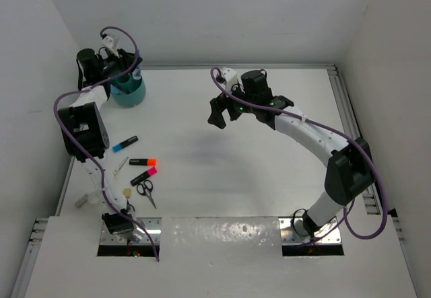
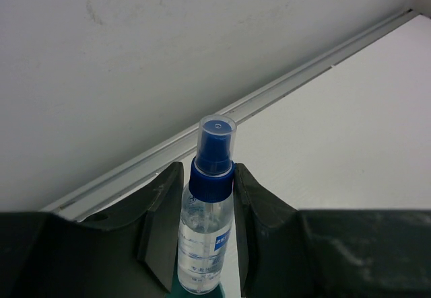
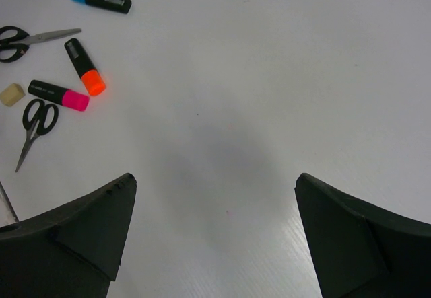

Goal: Sort the stationery into containers
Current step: Place the stationery in the storage box.

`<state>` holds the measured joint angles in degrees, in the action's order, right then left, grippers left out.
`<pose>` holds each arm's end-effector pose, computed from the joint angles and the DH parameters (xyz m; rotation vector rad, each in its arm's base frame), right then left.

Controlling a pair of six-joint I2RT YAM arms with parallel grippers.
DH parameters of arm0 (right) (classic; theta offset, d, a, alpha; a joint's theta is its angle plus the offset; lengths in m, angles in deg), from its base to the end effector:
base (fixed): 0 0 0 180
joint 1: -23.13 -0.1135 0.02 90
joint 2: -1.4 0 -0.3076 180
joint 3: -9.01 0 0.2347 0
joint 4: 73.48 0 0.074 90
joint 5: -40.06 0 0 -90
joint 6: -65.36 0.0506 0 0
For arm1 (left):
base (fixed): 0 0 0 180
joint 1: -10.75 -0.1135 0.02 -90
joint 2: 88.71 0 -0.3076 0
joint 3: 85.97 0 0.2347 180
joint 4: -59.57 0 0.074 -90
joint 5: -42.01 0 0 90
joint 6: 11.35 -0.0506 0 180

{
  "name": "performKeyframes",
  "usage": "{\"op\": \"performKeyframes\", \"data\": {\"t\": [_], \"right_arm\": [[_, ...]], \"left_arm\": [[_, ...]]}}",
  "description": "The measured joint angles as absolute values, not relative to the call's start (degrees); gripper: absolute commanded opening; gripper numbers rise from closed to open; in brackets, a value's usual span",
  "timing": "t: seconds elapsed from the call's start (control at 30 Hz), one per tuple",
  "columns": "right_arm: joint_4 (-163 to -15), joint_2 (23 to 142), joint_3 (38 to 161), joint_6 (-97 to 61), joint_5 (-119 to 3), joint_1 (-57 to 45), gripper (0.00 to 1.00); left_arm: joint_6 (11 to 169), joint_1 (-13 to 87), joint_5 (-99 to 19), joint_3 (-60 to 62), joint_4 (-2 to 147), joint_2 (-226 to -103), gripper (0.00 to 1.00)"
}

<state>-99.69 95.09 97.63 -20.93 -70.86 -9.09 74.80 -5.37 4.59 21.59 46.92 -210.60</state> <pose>0.3095 0.2164 0.3368 -0.7487 2.0367 0.7535 0.5055 0.1043 0.3135 0.5365 1.5155 -0.4612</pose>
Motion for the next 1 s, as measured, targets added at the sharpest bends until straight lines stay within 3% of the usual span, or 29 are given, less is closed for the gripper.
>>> {"op": "performKeyframes", "data": {"t": [1.0], "right_arm": [[-104.92,97.93,102.79,-22.81,-68.2,-10.03,0.99]], "left_arm": [[68.92,-9.61,3.52,27.1,50.92,-214.45,0.0]]}}
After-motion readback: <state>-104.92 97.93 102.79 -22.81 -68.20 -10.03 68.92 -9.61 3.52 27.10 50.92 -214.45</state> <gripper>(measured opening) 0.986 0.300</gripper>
